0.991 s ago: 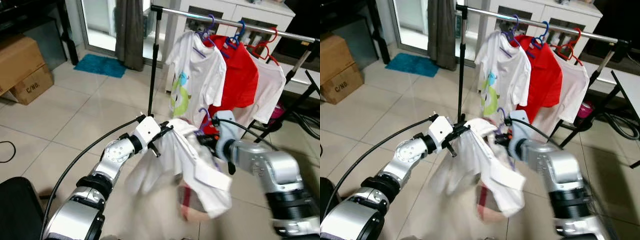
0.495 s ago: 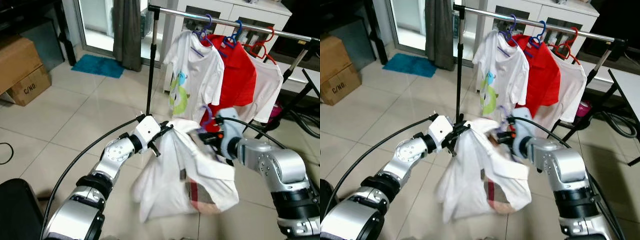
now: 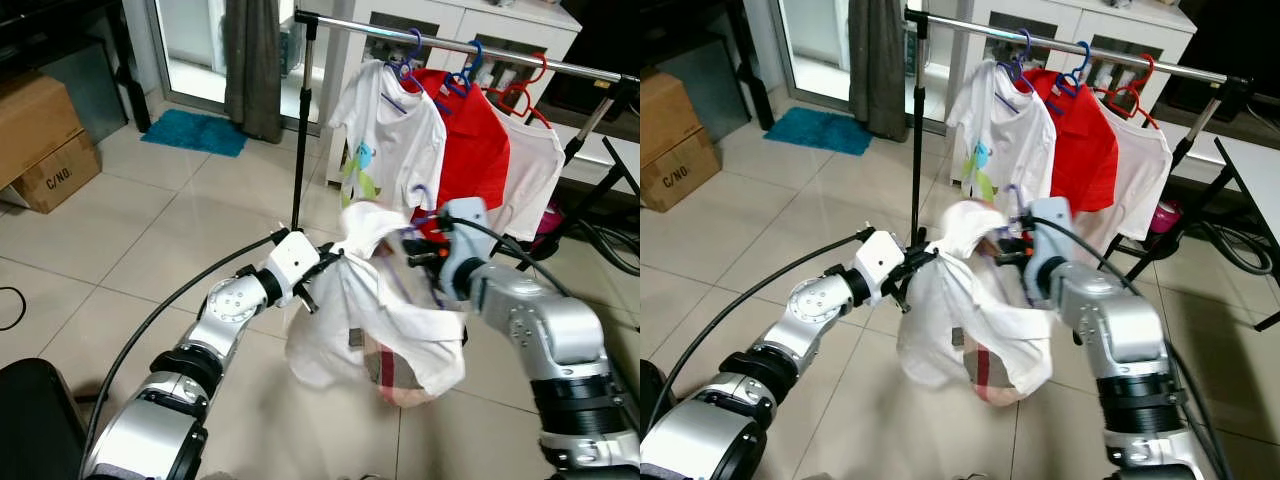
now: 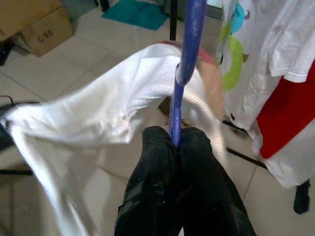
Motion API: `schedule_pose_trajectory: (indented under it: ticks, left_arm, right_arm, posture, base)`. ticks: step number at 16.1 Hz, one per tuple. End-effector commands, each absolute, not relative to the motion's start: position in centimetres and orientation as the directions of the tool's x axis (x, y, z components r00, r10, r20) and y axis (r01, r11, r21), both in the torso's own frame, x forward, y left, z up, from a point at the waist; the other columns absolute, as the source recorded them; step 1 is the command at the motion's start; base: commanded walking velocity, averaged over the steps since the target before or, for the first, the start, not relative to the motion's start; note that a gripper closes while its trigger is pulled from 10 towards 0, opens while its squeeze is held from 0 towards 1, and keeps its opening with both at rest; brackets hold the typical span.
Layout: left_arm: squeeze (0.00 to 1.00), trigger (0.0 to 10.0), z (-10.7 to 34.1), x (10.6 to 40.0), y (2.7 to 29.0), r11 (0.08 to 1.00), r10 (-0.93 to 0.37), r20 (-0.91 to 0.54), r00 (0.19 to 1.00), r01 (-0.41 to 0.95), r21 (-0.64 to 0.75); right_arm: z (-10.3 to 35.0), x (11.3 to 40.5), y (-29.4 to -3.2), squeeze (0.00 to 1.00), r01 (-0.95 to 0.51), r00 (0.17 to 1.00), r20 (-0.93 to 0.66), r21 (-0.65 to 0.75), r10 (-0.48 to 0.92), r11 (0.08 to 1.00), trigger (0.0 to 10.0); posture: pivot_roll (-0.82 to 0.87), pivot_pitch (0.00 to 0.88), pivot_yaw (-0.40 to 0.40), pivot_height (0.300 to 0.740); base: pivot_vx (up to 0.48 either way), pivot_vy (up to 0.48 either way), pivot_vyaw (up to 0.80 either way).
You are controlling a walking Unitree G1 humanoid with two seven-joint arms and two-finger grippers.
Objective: Hang hanger
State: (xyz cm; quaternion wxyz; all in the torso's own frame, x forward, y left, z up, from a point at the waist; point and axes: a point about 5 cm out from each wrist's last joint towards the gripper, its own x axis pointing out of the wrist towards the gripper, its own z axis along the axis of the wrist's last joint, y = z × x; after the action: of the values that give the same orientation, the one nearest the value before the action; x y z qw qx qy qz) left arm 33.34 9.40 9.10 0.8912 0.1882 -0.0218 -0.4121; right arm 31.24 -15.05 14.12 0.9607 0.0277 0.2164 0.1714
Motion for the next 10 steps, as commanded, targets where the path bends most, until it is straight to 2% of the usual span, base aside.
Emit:
schedule_pose_trajectory:
  ticks: [1,3,4,5,6,7,8,10]
  left_arm:
    - [0.0,0.0,9.8,33.7,8.78,0.571,-0.756,-0.111,0.645,0.733,0.37]
    - [0.0,0.0,9.73,33.68,8.76,0.573,-0.754,-0.113,0.647,0.732,0.368]
    - [0.0,1.0,9.7,33.71,8.82,0.582,-0.747,-0.112,0.656,0.726,0.367]
    - [0.0,10.0,9.53,33.73,8.8,0.596,-0.748,-0.116,0.653,0.738,0.316]
    - [0.0,10.0,9.45,33.79,8.93,0.599,-0.738,-0.128,0.663,0.73,0.331]
    - [0.35,10.0,9.43,33.81,9.01,0.603,-0.731,-0.129,0.67,0.722,0.34]
    - [1.0,10.0,9.49,33.74,8.94,0.598,-0.745,-0.121,0.656,0.737,0.314]
    - [1.0,10.0,9.48,33.55,8.86,0.579,-0.769,-0.12,0.628,0.763,0.287]
  right_arm:
    - [14.77,31.47,-15.16,0.0,-0.319,0.862,-0.374,0.123,0.342,0.94,10.0]
    - [14.56,31.01,-14.4,0.0,-0.391,0.83,-0.379,0.127,0.409,0.912,10.0]
    - [14.6,31.13,-14.59,0.0,-0.378,0.838,-0.374,0.127,0.397,0.917,10.0]
    - [14.77,31.42,-14.91,0.0,-0.351,0.852,-0.364,0.133,0.375,0.927,10.0]
    - [14.89,31.53,-14.98,0.0,-0.35,0.855,-0.36,0.133,0.374,0.927,10.0]
    - [14.96,31.58,-14.95,0.0,-0.355,0.854,-0.356,0.132,0.379,0.925,10.0]
    - [15.05,31.66,-14.95,0.0,-0.358,0.856,-0.349,0.133,0.381,0.924,10.0]
    - [15.03,31.77,-15.15,0.0,-0.355,0.858,-0.348,0.13,0.378,0.926,10.0]
  posture:
    - [-0.2,0.0,-0.095,0.74]
    - [-0.2,0.0,-0.097,0.74]
    - [-0.2,0.0,-0.098,0.74]
    - [-0.2,0.0,-0.098,0.74]
    - [-0.2,0.0,-0.099,0.74]
    - [-0.2,0.0,-0.099,0.74]
    - [-0.19,0.0,-0.099,0.74]
    - [-0.19,0.0,-0.099,0.74]
  base:
    - [0.0,0.0,0.0]
    - [0.0,0.0,0.0]
    - [0.0,0.0,0.0]
    - [0.0,0.0,0.0]
    - [0.0,0.0,0.0]
    - [0.0,0.0,0.0]
    - [0.0,0.0,0.0]
    - [0.0,0.0,0.0]
